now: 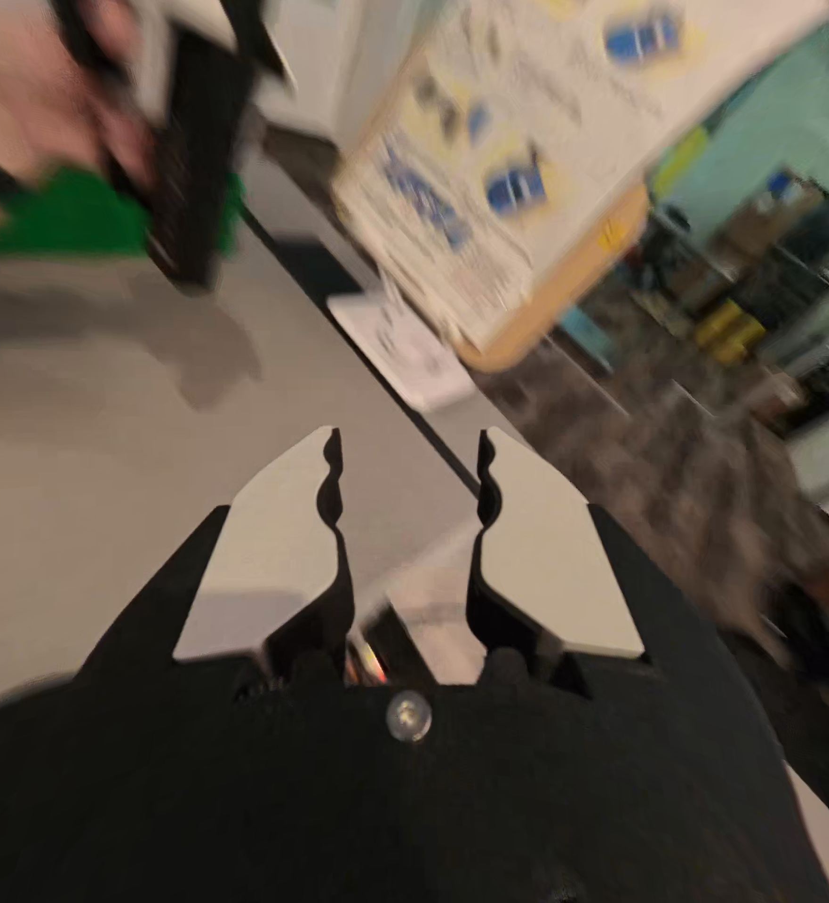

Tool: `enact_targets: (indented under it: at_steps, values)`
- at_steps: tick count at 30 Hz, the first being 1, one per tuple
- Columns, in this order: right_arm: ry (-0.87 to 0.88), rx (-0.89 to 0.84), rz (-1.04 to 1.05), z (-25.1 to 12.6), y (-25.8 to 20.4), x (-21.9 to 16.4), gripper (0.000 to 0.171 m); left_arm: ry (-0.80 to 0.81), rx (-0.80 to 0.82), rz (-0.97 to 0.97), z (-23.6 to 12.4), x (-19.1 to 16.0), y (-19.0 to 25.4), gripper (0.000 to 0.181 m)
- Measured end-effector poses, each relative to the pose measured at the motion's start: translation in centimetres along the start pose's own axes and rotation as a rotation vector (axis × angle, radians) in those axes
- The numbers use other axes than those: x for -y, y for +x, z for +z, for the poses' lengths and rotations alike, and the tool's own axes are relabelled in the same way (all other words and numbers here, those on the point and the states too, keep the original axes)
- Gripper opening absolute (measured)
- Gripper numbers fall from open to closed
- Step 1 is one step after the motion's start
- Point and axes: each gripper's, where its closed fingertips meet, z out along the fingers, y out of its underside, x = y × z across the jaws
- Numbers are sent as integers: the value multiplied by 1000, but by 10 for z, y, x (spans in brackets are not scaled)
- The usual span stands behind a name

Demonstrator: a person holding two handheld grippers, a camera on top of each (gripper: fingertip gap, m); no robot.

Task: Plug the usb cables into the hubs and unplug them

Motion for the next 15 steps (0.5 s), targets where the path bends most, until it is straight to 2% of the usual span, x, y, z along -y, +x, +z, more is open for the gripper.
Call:
enact_targets:
  at_steps: [1,3,5,8,11,12,14,15]
  values:
    - [109,75,43,10,-15,25,54,13,-36,-25,2,1,5,31]
    - [301,242,153,30,-47,66,57,16,-83,-55,7,0,13,31]
    - [379,390,265,56,-75,85,61,-5,-94,-56,13,-5,17,30]
    - [312,549,369,94,-110,81,67,-58,-84,-36,22,-17,20,31]
    - [297,674,418,113,-136,78,65,-101,-80,-25,30,-27,20,30]
    - [310,688,414,116,-140,79,58,-113,-90,-28,33,-31,22,30]
    - [335,643,381,122,-136,76,30,-124,-131,-41,35,-33,27,31]
    - [345,652,378,122,-135,75,29,-124,-156,-46,35,-33,31,31]
